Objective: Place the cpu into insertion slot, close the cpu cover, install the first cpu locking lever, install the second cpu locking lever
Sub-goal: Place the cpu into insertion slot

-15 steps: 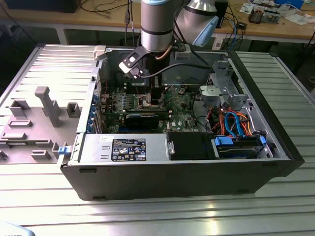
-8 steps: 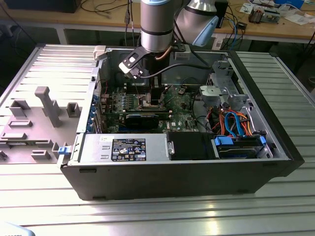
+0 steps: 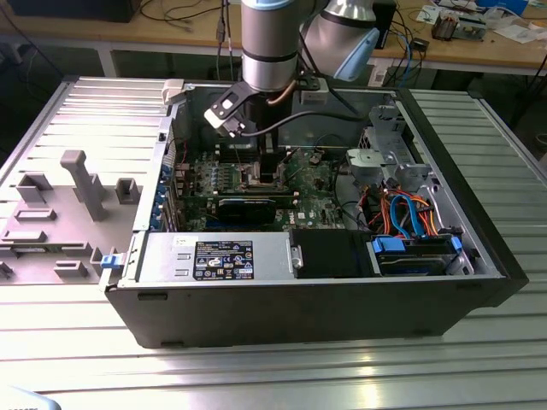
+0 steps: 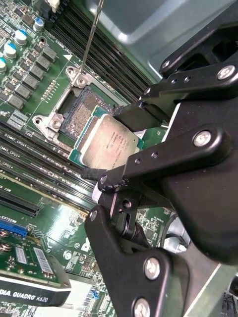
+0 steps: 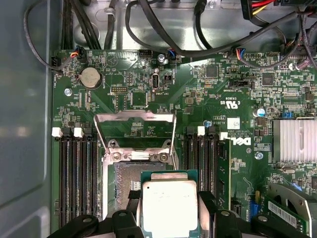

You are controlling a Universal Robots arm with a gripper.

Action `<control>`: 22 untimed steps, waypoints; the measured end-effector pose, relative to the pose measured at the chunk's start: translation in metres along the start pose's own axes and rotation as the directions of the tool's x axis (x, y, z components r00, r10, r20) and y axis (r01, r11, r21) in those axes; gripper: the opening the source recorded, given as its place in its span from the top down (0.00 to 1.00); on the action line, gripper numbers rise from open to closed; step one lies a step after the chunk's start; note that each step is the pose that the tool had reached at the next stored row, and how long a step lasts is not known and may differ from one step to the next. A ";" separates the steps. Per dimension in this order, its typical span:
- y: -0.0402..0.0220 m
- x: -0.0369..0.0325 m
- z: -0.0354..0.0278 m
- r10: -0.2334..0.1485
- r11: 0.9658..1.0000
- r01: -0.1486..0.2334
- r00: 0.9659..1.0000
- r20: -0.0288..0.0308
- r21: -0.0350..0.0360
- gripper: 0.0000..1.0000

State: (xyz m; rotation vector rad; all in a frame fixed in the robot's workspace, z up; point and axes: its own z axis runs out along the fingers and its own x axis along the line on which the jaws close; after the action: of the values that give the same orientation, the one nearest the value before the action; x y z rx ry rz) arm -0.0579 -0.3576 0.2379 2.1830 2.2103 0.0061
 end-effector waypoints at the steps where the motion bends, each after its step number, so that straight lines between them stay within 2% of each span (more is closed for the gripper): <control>1: -0.0011 0.0001 0.0003 0.000 1.000 0.000 1.000 0.000 0.000 0.45; 22: -0.0089 0.0029 0.0034 0.000 1.000 0.000 1.000 0.000 0.000 0.45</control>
State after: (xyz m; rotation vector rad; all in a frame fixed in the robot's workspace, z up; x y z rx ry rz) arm -0.0667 -0.3549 0.2341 2.1829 2.2101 0.0060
